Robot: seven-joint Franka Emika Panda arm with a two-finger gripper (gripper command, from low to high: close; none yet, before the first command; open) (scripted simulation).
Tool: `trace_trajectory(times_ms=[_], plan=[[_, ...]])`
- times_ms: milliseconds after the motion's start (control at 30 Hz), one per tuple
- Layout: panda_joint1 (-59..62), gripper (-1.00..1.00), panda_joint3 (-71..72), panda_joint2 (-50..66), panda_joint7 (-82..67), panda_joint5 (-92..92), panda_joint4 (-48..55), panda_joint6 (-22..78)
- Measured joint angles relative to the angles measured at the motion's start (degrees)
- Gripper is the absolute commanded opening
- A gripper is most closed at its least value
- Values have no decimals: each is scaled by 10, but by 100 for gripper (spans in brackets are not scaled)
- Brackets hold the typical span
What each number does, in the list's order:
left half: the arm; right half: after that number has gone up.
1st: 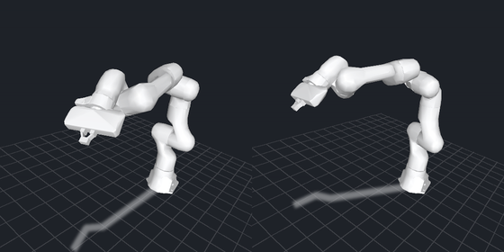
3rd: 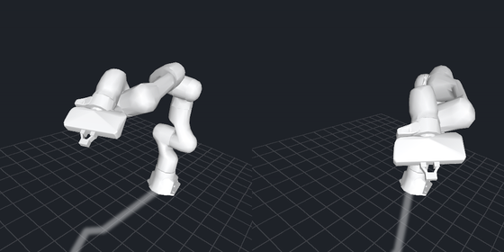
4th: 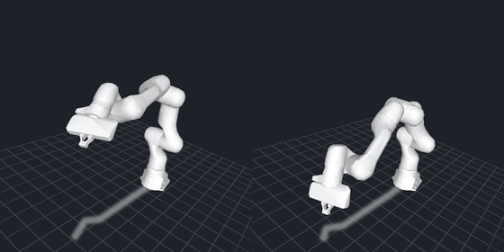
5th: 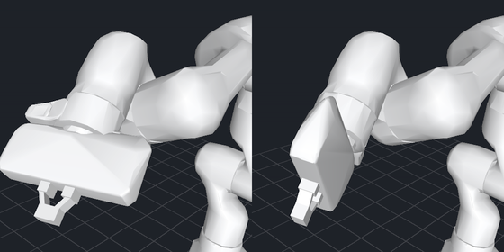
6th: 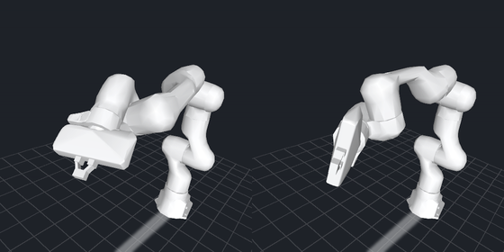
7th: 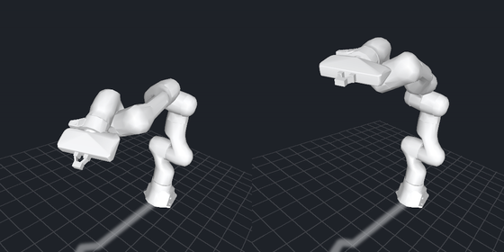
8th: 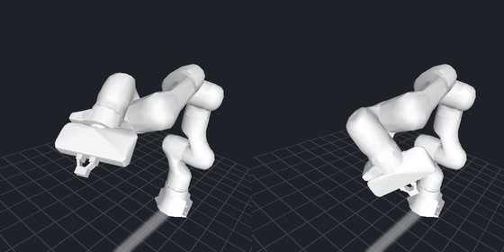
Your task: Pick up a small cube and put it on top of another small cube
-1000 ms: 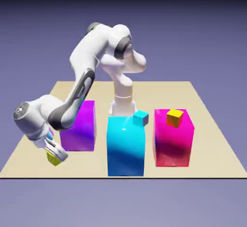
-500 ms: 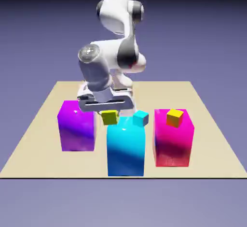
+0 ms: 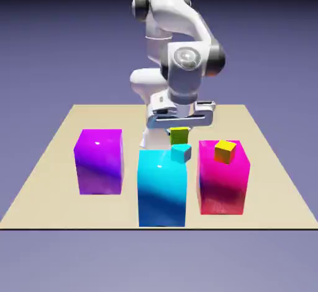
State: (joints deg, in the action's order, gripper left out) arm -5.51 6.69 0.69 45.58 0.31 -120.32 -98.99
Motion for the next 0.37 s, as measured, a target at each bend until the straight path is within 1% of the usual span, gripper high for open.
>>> trace_trajectory(times_ms=[100,133,200,267,367], plan=[[0,-100,0,0,0,0,0,0],[14,100,0,0,0,0,0,0],[47,100,0,0,0,-1,0,0],[64,100,0,2,0,-2,41,40],[26,100,0,4,1,-2,104,100]])
